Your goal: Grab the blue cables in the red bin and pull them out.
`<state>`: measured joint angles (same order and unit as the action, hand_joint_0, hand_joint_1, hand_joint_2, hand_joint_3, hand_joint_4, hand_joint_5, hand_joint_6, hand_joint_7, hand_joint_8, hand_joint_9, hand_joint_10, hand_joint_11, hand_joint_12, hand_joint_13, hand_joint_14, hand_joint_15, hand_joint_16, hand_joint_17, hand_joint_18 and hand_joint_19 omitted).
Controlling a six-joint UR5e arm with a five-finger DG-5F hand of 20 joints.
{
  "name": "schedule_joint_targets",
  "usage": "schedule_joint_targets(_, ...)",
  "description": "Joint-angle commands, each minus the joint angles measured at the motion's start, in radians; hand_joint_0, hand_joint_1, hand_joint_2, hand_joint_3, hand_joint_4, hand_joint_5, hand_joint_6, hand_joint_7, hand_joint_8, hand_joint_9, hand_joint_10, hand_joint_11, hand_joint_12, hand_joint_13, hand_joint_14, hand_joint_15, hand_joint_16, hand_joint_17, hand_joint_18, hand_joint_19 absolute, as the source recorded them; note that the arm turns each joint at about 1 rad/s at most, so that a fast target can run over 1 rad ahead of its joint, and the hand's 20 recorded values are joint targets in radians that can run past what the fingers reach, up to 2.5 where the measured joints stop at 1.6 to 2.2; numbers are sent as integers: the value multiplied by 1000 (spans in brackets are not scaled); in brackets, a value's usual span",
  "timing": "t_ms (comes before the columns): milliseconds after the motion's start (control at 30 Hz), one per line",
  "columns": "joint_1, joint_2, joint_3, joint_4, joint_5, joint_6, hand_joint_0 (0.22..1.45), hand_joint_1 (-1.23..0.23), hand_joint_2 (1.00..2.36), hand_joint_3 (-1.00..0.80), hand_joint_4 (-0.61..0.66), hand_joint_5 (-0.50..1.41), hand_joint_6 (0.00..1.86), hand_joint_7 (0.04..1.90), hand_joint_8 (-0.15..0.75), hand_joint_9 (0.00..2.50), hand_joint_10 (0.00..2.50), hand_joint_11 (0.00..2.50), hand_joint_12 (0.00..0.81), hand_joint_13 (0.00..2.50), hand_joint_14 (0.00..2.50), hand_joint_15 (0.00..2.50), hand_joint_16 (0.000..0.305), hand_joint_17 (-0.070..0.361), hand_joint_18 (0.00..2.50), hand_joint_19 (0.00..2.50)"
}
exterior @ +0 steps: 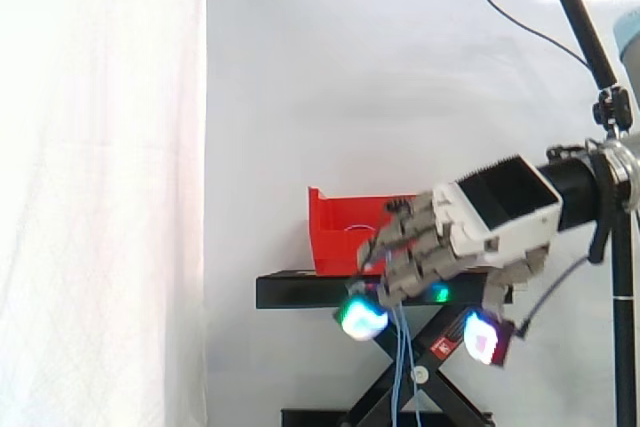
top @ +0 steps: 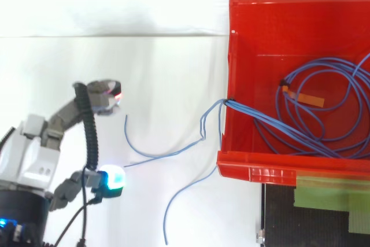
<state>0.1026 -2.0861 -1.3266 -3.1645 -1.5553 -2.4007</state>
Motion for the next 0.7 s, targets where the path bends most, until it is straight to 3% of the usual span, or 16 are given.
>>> schedule_joint_targets(0, -4, 0, 185, -328, 67, -74, 707, -1007, 1000, -1000, 190, 500, 13, 365, 287, 630, 25, 666, 392, 408, 16, 379, 57, 128, 485, 637)
schedule_joint_targets(100, 11, -2, 250, -370, 116, 96, 707, -1014, 1000, -1000, 196, 508, 13, 386, 286, 633, 24, 672, 391, 418, 17, 394, 57, 128, 487, 647)
schedule_joint_targets(200, 26, -2, 257, -359, 133, 275, 708, -1014, 1000, -1000, 193, 508, 13, 385, 288, 633, 24, 681, 391, 421, 16, 399, 57, 129, 489, 645)
schedule_joint_targets(333, 32, -3, 256, -319, 118, 370, 708, -1011, 1000, -1000, 195, 507, 14, 382, 286, 634, 24, 674, 391, 422, 15, 393, 57, 129, 492, 646)
schedule_joint_targets(433, 28, -3, 208, -293, 98, 392, 706, -1010, 1000, -1000, 197, 510, 13, 383, 286, 635, 22, 673, 392, 421, 17, 396, 57, 129, 493, 646)
schedule_joint_targets(467, 25, -3, 167, -269, 92, 406, 706, -1007, 1000, -1000, 191, 511, 14, 382, 287, 636, 23, 664, 392, 421, 16, 396, 57, 129, 493, 647)
schedule_joint_targets(533, 22, -3, 129, -233, 87, 426, 706, -1007, 1000, -1000, 198, 516, 13, 385, 288, 636, 25, 674, 392, 421, 17, 388, 58, 129, 493, 646)
schedule_joint_targets(667, 17, -3, 40, -83, 61, 436, 706, -1007, 1000, -1000, 204, 523, 14, 396, 287, 637, 24, 676, 392, 421, 15, 393, 57, 129, 494, 646)
